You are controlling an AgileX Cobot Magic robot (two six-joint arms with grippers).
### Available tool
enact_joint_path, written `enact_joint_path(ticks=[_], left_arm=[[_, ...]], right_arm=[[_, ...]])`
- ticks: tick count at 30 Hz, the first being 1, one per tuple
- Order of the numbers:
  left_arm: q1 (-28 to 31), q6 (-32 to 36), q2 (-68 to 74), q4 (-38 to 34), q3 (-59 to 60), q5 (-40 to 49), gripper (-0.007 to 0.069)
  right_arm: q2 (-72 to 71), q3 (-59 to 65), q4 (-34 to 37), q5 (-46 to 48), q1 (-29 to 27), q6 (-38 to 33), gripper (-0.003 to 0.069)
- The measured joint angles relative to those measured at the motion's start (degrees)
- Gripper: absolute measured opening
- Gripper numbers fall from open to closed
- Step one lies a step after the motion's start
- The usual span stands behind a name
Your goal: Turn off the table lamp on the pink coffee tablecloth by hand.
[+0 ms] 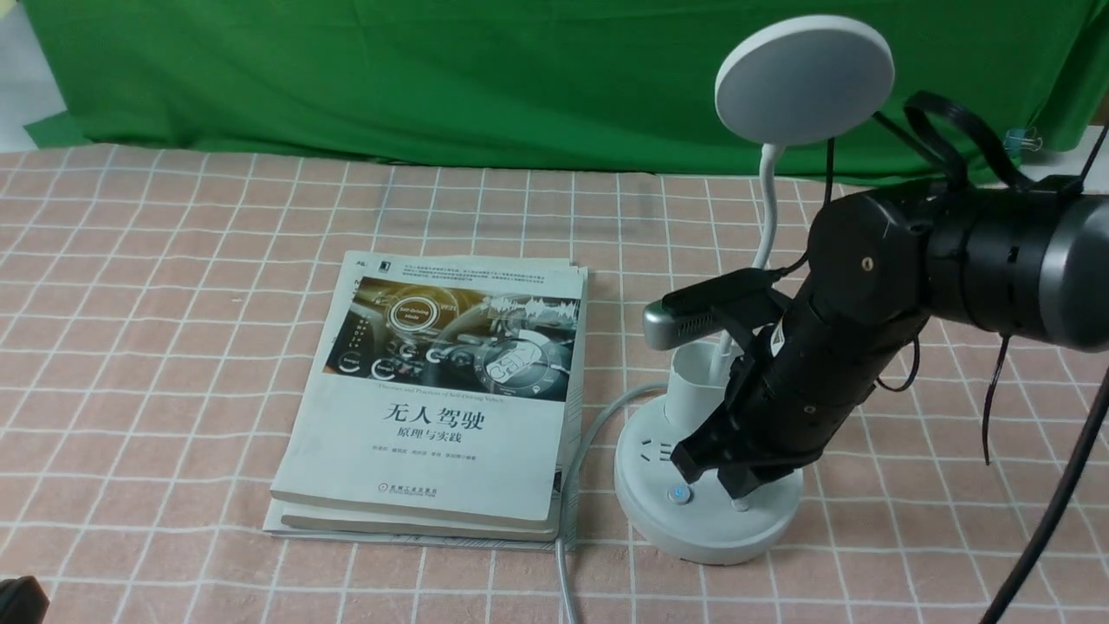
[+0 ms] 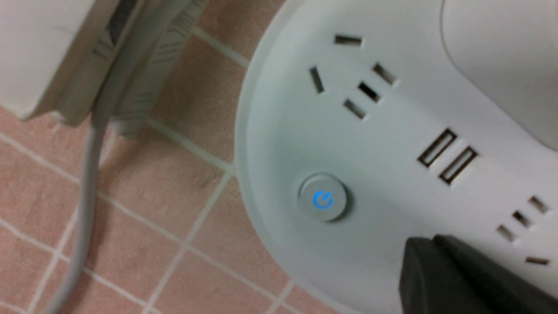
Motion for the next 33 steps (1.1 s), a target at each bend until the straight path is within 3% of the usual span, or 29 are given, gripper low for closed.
enact_joint_path(ticks=[15, 33], left_arm=[[0.00, 0.00, 0.00, 0.00, 0.00, 0.00, 0.0006], [0.00, 0.00, 0.00, 0.00, 0.00, 0.00, 0.0006]], right_arm=[[-5.96, 0.31, -0.22, 2.92, 0.00, -0.05, 0.0050], [-46.76, 19.25, -1.49, 5.39, 0.06, 3.59, 0.0078]])
